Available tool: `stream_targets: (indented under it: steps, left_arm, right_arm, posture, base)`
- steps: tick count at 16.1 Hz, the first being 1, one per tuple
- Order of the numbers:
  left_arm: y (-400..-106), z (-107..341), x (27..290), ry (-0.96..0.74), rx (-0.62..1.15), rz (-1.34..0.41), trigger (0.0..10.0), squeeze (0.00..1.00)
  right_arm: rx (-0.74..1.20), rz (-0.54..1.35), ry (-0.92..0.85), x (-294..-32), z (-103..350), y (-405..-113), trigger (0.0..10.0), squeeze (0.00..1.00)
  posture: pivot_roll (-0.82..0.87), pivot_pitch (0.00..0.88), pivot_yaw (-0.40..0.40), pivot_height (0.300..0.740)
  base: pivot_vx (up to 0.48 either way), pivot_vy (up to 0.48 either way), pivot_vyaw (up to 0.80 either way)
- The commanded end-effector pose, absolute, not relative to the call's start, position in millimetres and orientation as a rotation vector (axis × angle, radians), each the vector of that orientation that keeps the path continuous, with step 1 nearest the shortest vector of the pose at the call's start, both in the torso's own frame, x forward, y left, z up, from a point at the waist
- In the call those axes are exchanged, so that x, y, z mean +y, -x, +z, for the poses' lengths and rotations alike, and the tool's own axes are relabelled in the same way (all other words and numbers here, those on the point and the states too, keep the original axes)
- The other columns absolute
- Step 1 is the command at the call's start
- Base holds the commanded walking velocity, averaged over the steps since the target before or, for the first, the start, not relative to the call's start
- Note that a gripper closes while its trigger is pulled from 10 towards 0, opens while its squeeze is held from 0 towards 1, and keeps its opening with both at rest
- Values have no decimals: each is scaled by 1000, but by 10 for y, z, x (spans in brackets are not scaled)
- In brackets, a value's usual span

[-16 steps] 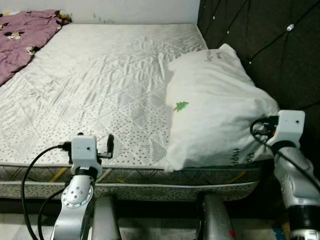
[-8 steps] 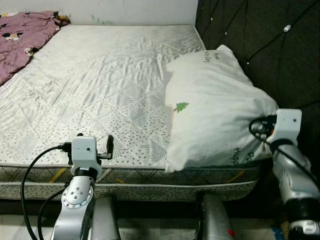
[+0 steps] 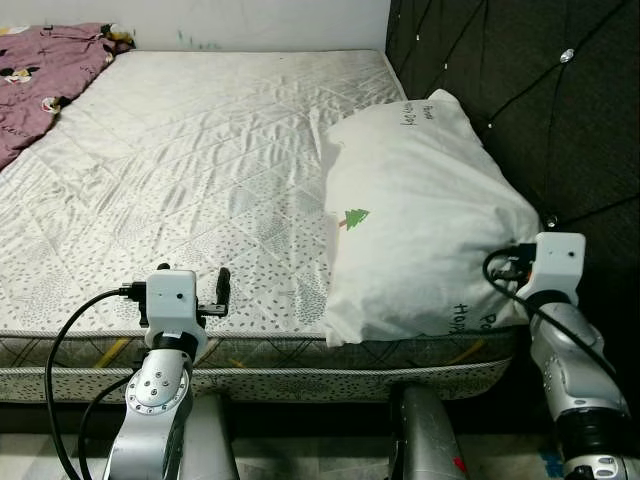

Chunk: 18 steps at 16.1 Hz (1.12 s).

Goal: Clean up the room

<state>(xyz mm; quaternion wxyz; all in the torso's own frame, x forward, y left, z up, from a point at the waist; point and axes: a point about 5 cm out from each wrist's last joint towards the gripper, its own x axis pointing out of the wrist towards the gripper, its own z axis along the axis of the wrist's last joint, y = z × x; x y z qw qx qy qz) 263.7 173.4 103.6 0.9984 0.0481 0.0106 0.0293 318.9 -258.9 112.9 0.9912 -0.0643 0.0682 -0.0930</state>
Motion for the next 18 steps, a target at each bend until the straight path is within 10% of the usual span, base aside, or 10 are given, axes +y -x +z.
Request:
stream_targets:
  steps: [1,18]
  left_arm:
    - [-2631,1026,1743,-100,33,65,10000,0]
    - [-2770,1190,1840,-94,-57,117,10000,0]
  right_arm:
    - [139,-158,129,-2519,1122,-3197,10000,1000]
    - [-63,-270,195,-2404,1401,-3151,10000,1000]
  posture:
    - [-24,0,-22,511]
    - [-28,0,-9,511]
  base:
    - [0,0,0]
    - [0,0,0]
